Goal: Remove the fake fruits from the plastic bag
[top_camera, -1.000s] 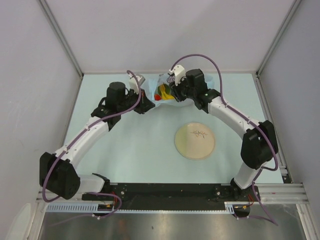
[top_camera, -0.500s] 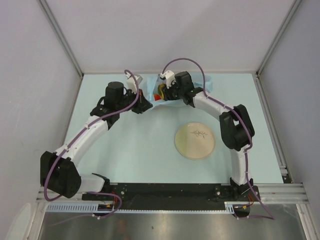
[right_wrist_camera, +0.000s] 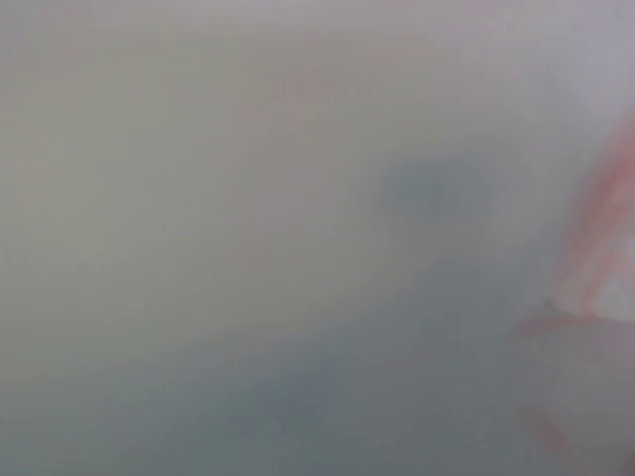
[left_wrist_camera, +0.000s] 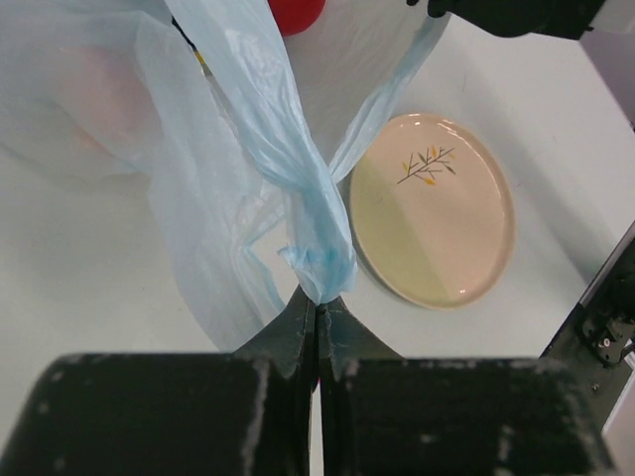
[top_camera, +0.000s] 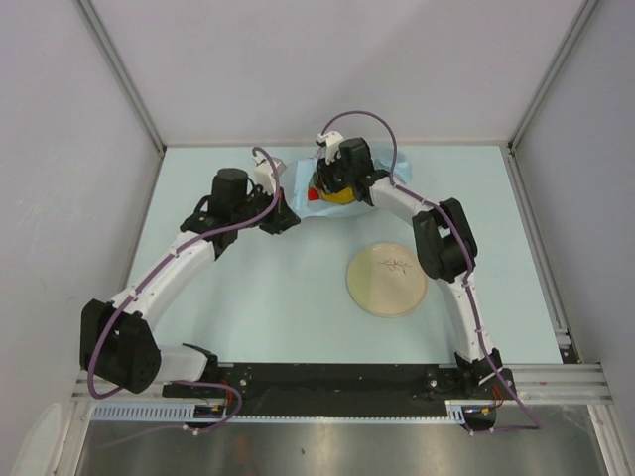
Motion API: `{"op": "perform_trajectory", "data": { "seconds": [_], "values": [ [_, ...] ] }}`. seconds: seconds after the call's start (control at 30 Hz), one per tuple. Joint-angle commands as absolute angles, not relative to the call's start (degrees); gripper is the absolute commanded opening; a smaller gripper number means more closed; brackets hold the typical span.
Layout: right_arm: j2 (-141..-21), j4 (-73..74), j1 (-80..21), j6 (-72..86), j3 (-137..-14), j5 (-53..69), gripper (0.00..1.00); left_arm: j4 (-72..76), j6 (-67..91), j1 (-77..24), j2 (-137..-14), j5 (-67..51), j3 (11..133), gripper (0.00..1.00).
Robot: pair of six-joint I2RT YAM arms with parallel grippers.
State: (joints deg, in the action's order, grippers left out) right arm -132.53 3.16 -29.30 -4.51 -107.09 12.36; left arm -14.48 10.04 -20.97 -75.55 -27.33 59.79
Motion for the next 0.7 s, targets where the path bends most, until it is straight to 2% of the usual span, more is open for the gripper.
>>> {"op": "perform_trajectory", "data": {
  "seconds": [0.0, 0.03, 0.07, 0.17, 0.27, 0.4, 0.67],
  "values": [
    [-134.74, 0.53, -28.39, -2.46, -110.92, 12.65, 0.29, -15.82, 5.89, -20.57, -74.44, -26.55, 60.03, 0.0],
    [-134.21, -1.65, -28.3, -2.55, -109.96, 12.83, 0.26, -15.82, 5.19, -20.48, -74.27, -26.19, 60.03, 0.0],
    [-132.47, -2.28, -28.21, -2.72, -109.34, 13.44, 0.17, -15.56, 5.1, -20.48, -74.18, -25.93, 59.59, 0.0],
    [-127.47, -2.9, -28.21, -2.29, -106.01, 14.41, 0.07, -13.63, 7.55, -20.48, -73.04, -25.75, 57.05, 0.0],
    [-122.45, -0.27, -28.13, -1.5, -102.94, 17.83, 0.02, -11.09, 9.67, -20.48, -71.72, -25.93, 55.03, 0.0],
    [-110.87, 4.03, -29.18, -2.72, -97.67, 21.09, 0.0, -8.09, 10.46, -20.39, -71.02, -25.49, 54.05, 0.0],
    [-98.89, 16.33, -34.1, -9.21, -95.71, 28.82, 0.0, -2.46, 13.27, -20.21, -72.07, -24.43, 53.17, 0.0]
  ]
}}
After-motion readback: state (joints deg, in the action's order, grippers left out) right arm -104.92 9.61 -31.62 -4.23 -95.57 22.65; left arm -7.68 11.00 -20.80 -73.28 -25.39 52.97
